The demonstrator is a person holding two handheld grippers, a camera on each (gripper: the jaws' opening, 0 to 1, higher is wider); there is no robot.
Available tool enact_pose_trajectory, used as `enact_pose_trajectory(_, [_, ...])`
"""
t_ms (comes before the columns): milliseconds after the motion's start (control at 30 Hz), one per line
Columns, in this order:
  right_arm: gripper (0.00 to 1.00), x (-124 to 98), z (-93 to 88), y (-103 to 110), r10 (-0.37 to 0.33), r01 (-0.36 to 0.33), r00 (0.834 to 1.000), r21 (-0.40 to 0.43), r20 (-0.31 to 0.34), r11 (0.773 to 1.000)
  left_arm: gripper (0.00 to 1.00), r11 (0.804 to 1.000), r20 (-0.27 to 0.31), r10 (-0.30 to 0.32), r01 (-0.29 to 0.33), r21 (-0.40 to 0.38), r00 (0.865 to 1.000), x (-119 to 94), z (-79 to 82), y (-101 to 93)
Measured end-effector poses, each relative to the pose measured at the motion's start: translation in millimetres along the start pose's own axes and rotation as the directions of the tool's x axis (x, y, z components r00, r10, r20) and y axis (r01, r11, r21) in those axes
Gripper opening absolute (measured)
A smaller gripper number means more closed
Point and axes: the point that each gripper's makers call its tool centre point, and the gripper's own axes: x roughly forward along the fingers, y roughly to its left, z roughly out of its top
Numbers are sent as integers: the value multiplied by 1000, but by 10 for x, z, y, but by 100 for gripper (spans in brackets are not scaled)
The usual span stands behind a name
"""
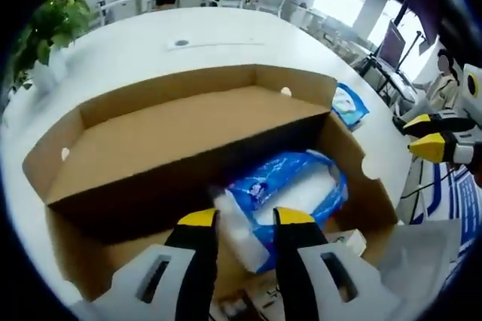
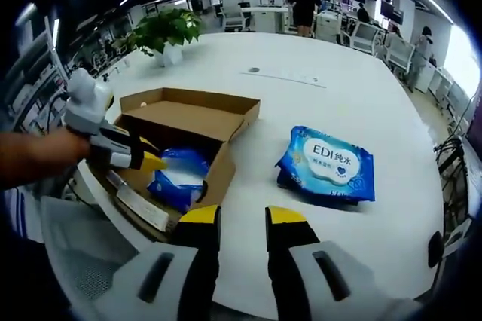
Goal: Operate the shoe box by opening the lid, removing the specified soft item, and placing it in the target area until the item is outside and the box remains undamaged.
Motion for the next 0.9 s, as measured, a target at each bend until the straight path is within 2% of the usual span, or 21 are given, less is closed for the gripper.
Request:
enact_pose_trajectory(133, [21,40,-21,-2,11,-12,1000,-5,-9,1000,29,999,7,32,-32,-11,999,35,17,60])
enact_pose_trajectory(267, [20,54,-17,-6,16,-16,1000,-10,-15,1000,19,999,-27,34,-34,-13,999,70,-39,90])
enact_pose_trajectory(500, [20,63,72,14,18,-18,1000,-22,-6,1000,15,999,-44,54,-54,3,998,22,-84,193])
enact_pose_trajectory(667, [20,113,197,157,35,-35,999,-29,11,999,14,998,-47,66,-66,2,997,-59,-141,339])
enact_pose_trajectory(900, [20,288,252,410,67,-67,998,-43,-2,997,14,997,-54,75,-76,-20,996,-189,-235,584])
